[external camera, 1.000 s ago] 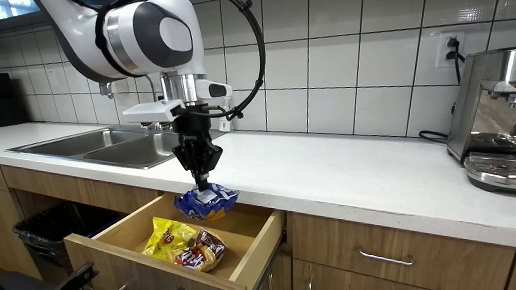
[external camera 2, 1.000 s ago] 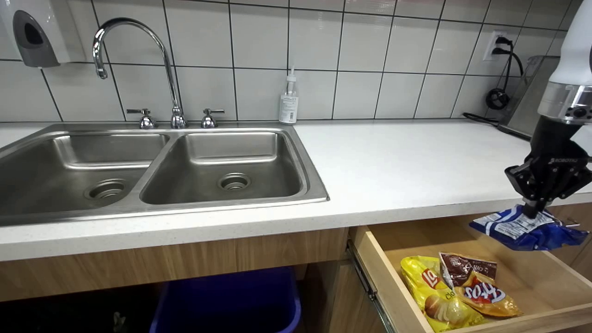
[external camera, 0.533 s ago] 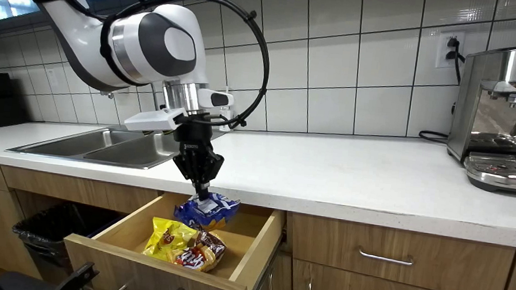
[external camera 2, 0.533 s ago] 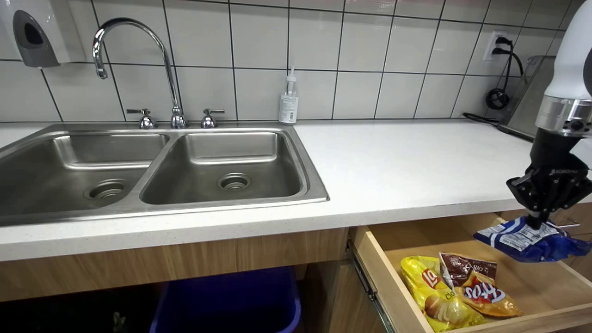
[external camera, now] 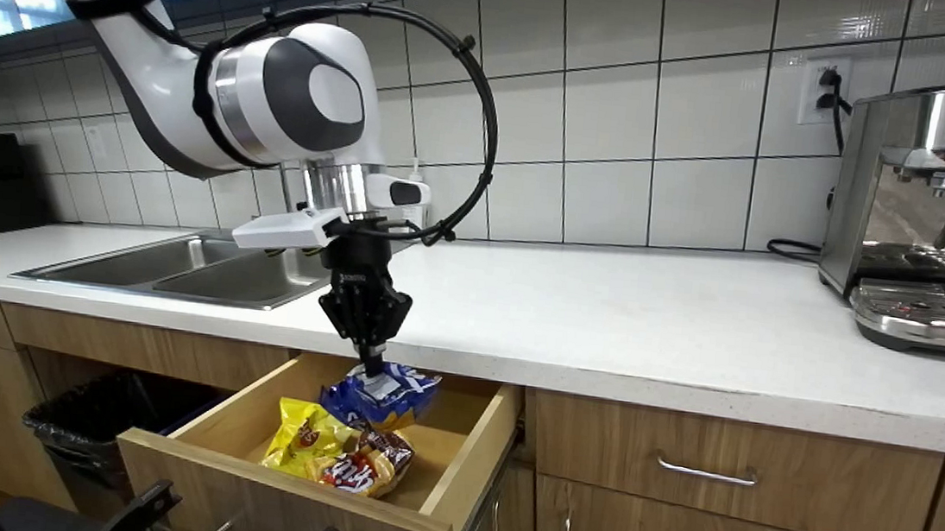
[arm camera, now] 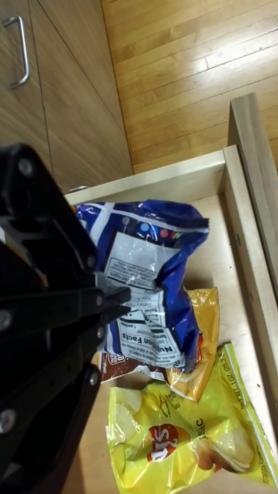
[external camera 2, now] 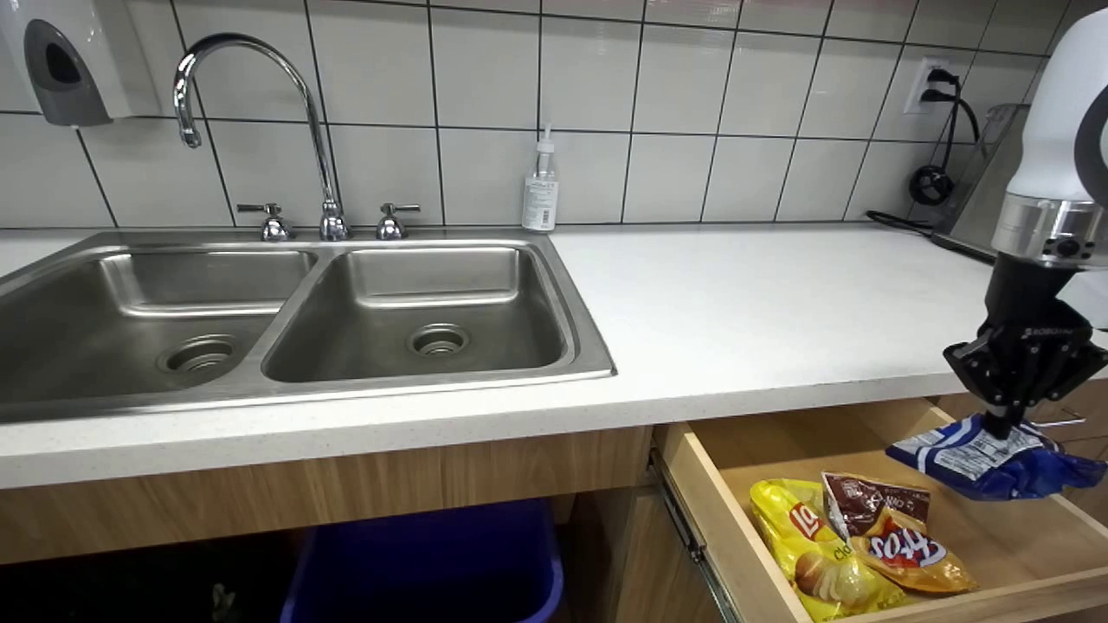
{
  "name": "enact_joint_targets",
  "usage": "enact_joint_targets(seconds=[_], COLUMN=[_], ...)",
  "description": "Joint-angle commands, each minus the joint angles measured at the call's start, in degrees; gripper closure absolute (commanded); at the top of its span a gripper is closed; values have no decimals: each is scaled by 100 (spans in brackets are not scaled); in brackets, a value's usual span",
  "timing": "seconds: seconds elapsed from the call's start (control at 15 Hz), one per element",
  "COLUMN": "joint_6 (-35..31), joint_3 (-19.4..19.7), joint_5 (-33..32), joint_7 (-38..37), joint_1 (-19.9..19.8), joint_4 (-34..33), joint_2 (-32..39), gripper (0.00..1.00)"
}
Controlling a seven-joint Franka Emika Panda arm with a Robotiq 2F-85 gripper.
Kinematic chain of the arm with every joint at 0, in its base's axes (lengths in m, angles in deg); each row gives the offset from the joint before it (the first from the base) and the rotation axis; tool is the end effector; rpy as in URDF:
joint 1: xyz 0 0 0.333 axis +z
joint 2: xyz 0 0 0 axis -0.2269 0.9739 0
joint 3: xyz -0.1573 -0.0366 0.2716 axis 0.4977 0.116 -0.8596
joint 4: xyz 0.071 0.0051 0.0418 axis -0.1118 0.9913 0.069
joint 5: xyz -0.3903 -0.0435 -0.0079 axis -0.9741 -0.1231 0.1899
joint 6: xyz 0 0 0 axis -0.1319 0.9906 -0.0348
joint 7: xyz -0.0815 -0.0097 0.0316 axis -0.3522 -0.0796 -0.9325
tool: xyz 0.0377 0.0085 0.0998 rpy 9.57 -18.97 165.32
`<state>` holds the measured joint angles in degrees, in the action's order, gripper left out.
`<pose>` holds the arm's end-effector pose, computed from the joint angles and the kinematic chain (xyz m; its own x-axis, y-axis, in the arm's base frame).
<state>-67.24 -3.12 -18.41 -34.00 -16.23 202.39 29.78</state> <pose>0.3987 -0.0507 0.2305 0.9781 -0.1906 -0.0838 -0.1801 -0.9764 0.1193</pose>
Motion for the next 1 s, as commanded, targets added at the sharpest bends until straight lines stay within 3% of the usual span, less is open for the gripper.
enact_joint_targets(seconds=[0.0,0.2,0.27,0.4,0.93], joint_6=[48,69,76,87,164], joint_3=[-15,5,10,18,-5], joint_5=[-169,-168,-174,-186,-96], joint_7=[-90,-64,-59,-45,111], joint_1=[-61,-48,-44,-35,-6], joint_4=[-184,-246,-262,-289,-247], joint_2=[168,245,262,286,176], gripper=[100,100,74,68,8])
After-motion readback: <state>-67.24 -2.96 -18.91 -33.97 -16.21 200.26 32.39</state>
